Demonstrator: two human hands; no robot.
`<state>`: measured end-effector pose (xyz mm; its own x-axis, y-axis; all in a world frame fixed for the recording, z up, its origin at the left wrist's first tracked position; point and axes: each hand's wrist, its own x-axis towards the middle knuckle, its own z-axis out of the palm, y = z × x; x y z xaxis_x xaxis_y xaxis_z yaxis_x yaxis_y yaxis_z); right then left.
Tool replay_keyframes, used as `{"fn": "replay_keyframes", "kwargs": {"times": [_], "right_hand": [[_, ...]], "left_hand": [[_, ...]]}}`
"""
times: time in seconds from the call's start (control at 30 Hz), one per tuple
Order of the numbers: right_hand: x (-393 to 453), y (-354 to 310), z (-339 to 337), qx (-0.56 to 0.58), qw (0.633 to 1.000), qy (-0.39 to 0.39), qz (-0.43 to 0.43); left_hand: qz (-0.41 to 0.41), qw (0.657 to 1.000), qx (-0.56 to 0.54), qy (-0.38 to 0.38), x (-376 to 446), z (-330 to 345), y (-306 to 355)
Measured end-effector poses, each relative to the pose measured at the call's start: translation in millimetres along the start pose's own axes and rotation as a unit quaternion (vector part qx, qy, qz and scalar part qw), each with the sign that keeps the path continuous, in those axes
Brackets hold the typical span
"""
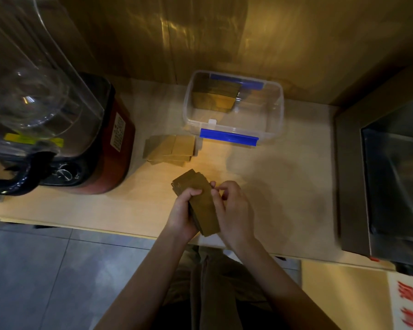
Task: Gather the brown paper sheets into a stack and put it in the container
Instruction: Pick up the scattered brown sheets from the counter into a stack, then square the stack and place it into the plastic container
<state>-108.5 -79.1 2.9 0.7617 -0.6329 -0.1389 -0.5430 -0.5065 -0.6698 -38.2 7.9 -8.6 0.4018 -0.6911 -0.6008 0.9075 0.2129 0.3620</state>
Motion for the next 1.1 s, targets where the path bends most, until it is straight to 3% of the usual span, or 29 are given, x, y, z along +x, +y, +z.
{"fn": "replay_keyframes", "kwargs": {"times": [0.07,0.1,0.13,0.23,0.27,0.3,0.37,0.53,0.63,0.7,0.77,0.83,0.97,1.1], "right_hand": [[-0.1,3.8,-2.7,0.117,0.988,-0.02,0.094],[0.1,6.2,-5.1,0.2,0.966,-0.04,0.161],[0.3,8.6,-7.8,0.3,0.92,-0.072,0.24],[-6.9,19.4,-12.5,0.582,0.673,-0.192,0.414],[-10.1,23.6,-12.3,0.624,0.623,-0.205,0.424],[-12.2,27.1,-12.0,0.649,0.599,-0.214,0.417],[-12.8,34.0,-12.7,0.655,0.612,-0.223,0.383],[-2.1,51.1,-26.9,0.55,0.751,-0.207,0.301],[4.7,61.6,-32.8,0.406,0.87,-0.156,0.232],[7.8,66.8,-28.2,0.335,0.918,-0.121,0.177],[8.8,71.5,-17.9,0.314,0.933,-0.086,0.152],[8.6,75.3,-5.7,0.289,0.944,-0.061,0.149],[6.2,82.1,16.3,0.312,0.93,-0.014,0.194],[3.3,80.8,23.0,0.337,0.917,0.017,0.21]], "left_hand": [[0.013,1.0,-0.02,0.015,1.9,2.1,0.1],[0.027,0.999,-0.022,0.033,3.4,3.1,0.4],[0.046,0.998,-0.014,0.051,4.4,4.5,0.9],[0.096,0.993,0.038,0.06,5.2,12.3,1.4],[0.105,0.991,0.069,0.054,4.9,14.9,0.4],[0.107,0.988,0.106,0.046,4.1,16.5,-1.1],[0.097,0.981,0.164,0.04,3.4,16.1,-1.9],[0.118,0.965,0.234,-0.003,2.1,-3.4,18.0],[0.162,0.904,0.392,0.052,5.7,-14.8,19.2],[0.187,0.838,0.506,0.075,10.5,-20.8,11.3],[0.213,0.776,0.587,0.087,16.3,-27.0,1.0],[0.218,0.748,0.62,0.09,21.5,-31.4,-7.0],[0.192,0.776,0.595,0.091,30.5,-32.3,-18.9],[0.223,0.785,0.561,0.136,31.8,-25.7,-25.3]]}}
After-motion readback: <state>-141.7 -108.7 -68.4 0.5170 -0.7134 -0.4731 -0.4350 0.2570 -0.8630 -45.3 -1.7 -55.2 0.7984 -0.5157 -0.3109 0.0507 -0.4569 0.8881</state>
